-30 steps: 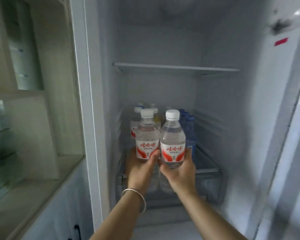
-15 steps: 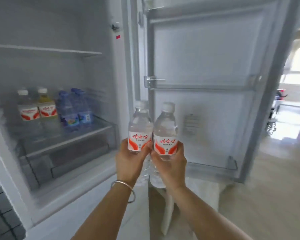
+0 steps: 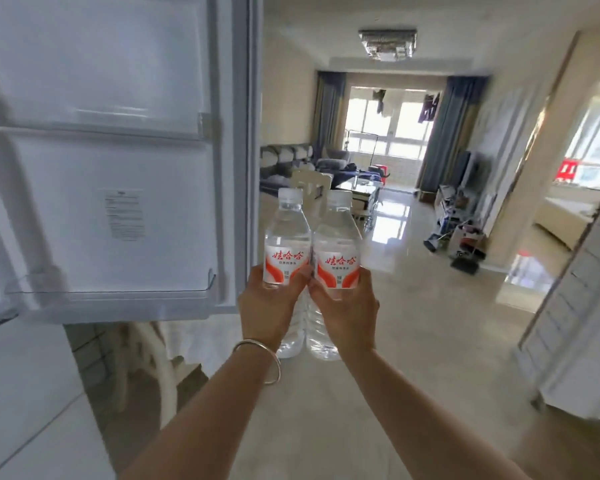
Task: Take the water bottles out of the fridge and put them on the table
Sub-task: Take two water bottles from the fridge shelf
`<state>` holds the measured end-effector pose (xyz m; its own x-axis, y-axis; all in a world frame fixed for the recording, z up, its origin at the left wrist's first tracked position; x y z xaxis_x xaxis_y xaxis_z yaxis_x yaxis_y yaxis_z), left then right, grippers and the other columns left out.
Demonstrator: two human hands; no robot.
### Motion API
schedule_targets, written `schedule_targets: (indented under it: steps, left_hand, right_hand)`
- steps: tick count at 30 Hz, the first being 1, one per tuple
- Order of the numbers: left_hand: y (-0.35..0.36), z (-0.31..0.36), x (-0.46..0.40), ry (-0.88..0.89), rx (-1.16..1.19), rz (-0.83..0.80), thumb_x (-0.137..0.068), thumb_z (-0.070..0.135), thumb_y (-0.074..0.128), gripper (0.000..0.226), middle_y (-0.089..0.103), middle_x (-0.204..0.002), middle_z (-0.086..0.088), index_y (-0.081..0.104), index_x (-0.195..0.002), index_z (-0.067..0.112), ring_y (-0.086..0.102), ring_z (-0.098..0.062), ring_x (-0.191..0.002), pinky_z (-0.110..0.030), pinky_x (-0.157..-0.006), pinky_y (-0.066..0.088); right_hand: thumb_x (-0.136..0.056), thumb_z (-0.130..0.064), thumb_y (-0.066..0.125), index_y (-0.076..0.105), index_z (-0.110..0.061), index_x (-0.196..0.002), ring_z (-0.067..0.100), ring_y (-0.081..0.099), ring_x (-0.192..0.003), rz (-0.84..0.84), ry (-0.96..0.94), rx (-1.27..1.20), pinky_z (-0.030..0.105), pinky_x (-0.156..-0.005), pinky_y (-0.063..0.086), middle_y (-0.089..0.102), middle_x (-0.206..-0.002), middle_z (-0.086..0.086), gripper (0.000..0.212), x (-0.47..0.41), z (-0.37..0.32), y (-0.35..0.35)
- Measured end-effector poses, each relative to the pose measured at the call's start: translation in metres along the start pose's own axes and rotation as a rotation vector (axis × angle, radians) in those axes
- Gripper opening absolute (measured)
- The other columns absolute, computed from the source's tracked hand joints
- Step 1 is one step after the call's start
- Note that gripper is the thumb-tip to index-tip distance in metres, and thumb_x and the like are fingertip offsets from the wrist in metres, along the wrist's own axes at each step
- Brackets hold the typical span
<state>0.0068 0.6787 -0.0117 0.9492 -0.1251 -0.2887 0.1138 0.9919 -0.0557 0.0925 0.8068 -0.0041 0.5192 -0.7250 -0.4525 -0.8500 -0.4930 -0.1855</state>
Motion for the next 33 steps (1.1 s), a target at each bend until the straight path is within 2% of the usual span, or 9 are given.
schedule_targets:
  steps: [3,6,9,12,20,24,28,33]
  left_hand:
    - [0.061,-0.003,0.010,-0.051,0.031,-0.036,-0.070,0.055,0.071,0.048,0.068,-0.087,0.012,0.061,-0.101,0.020,0.059,0.007,-0.073,-0.005,-0.055,0.039]
    - [0.105,-0.009,0.007,-0.094,0.015,-0.056,-0.070,0.051,0.075,0.041,0.063,-0.079,0.016,0.059,-0.095,0.022,0.058,0.005,-0.072,-0.013,-0.061,0.041]
    - [0.142,-0.015,-0.015,-0.091,0.009,-0.057,-0.067,0.051,0.076,0.042,0.063,-0.079,0.016,0.059,-0.094,0.023,0.060,0.003,-0.074,-0.015,-0.063,0.044]
    - [0.173,-0.027,-0.051,-0.095,0.023,-0.048,-0.067,0.049,0.077,0.042,0.063,-0.079,0.016,0.060,-0.094,0.022,0.060,0.004,-0.073,-0.013,-0.060,0.042]
    - [0.226,-0.066,-0.193,-0.103,0.044,0.006,-0.069,0.043,0.078,0.039,0.065,-0.079,0.016,0.060,-0.095,0.019,0.060,0.006,-0.071,-0.002,-0.052,0.044]
    - [0.237,-0.092,-0.268,-0.133,0.048,0.089,-0.071,0.042,0.076,0.039,0.062,-0.077,0.016,0.060,-0.097,0.018,0.058,0.005,-0.070,-0.008,-0.053,0.042]
    - [0.243,-0.123,-0.329,-0.172,0.020,0.169,-0.073,0.043,0.074,0.034,0.059,-0.075,0.018,0.057,-0.092,0.021,0.054,0.007,-0.069,-0.011,-0.058,0.037]
    - [0.246,-0.168,-0.401,-0.201,0.004,0.283,-0.072,0.050,0.072,0.039,0.061,-0.079,0.018,0.060,-0.095,0.022,0.055,0.008,-0.073,-0.011,-0.059,0.037]
  right_hand:
    - [-0.063,-0.043,0.081,0.052,-0.019,-0.111,0.012,0.063,-0.083,0.011,0.037,0.033,0.025,-0.076,0.054,0.065,-0.101,-0.005,0.061,-0.032,0.033,-0.044]
    - [-0.064,-0.048,0.079,0.051,-0.021,-0.108,0.013,0.065,-0.081,0.012,0.102,0.034,0.021,-0.068,0.051,0.063,-0.095,-0.008,0.058,-0.060,0.063,-0.068]
    - [-0.065,-0.046,0.078,0.052,-0.021,-0.109,0.013,0.064,-0.080,0.012,0.119,0.039,0.018,-0.065,0.048,0.063,-0.095,-0.008,0.056,-0.098,0.090,-0.073]
    - [-0.065,-0.047,0.077,0.050,-0.025,-0.105,0.013,0.063,-0.079,0.008,0.120,0.049,0.025,-0.071,0.052,0.062,-0.092,-0.009,0.052,-0.142,0.116,-0.059]
    - [-0.066,-0.048,0.077,0.043,-0.031,-0.100,0.007,0.058,-0.075,-0.037,0.105,0.037,0.023,-0.072,0.049,0.053,-0.084,-0.019,0.051,-0.275,0.164,0.037]
    - [-0.067,-0.047,0.076,0.049,-0.021,-0.111,0.015,0.063,-0.083,-0.090,0.122,0.050,0.030,-0.077,0.053,0.057,-0.092,-0.011,0.058,-0.337,0.186,0.097]
    - [-0.066,-0.046,0.077,0.052,-0.018,-0.112,0.022,0.065,-0.092,-0.167,0.151,0.049,0.037,-0.085,0.053,0.065,-0.098,-0.001,0.059,-0.383,0.210,0.157]
    - [-0.064,-0.050,0.076,0.054,-0.021,-0.109,0.017,0.062,-0.087,-0.295,0.179,-0.002,0.025,-0.074,0.046,0.065,-0.096,-0.004,0.058,-0.440,0.242,0.241]
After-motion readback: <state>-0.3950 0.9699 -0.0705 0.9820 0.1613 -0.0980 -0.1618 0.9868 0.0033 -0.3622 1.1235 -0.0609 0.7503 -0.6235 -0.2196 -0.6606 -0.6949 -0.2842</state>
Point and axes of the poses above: each hand's wrist, its own x-axis away from the middle knuckle, its own y-axis out of the palm, z = x × y, the point moved 6 cm from there along -x, towards the middle knuckle
